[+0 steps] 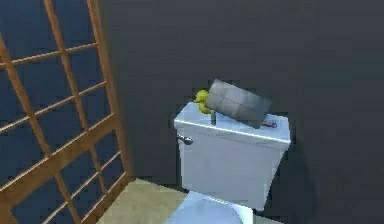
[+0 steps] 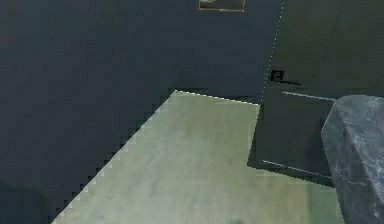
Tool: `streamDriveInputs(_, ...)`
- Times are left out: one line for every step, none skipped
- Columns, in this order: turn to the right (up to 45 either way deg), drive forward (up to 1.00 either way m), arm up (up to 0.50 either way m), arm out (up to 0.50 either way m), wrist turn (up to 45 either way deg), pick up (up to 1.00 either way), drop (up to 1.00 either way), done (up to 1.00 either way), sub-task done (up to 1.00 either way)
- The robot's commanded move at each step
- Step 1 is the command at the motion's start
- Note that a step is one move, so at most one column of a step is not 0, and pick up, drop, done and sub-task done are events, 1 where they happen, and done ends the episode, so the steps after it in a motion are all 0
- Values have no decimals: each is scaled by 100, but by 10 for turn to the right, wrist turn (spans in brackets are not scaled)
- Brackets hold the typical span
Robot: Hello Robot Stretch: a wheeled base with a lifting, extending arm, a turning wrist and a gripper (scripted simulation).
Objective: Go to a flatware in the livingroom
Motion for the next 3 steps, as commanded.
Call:
streamDriveInputs(-120, 0, 0, 0, 0, 0, 0, 0, 0)
streamDriveInputs(450, 0, 0, 0, 0, 0, 0, 0, 0)
streamDriveInputs(-450, 0, 0, 0, 0, 0, 0, 0, 0)
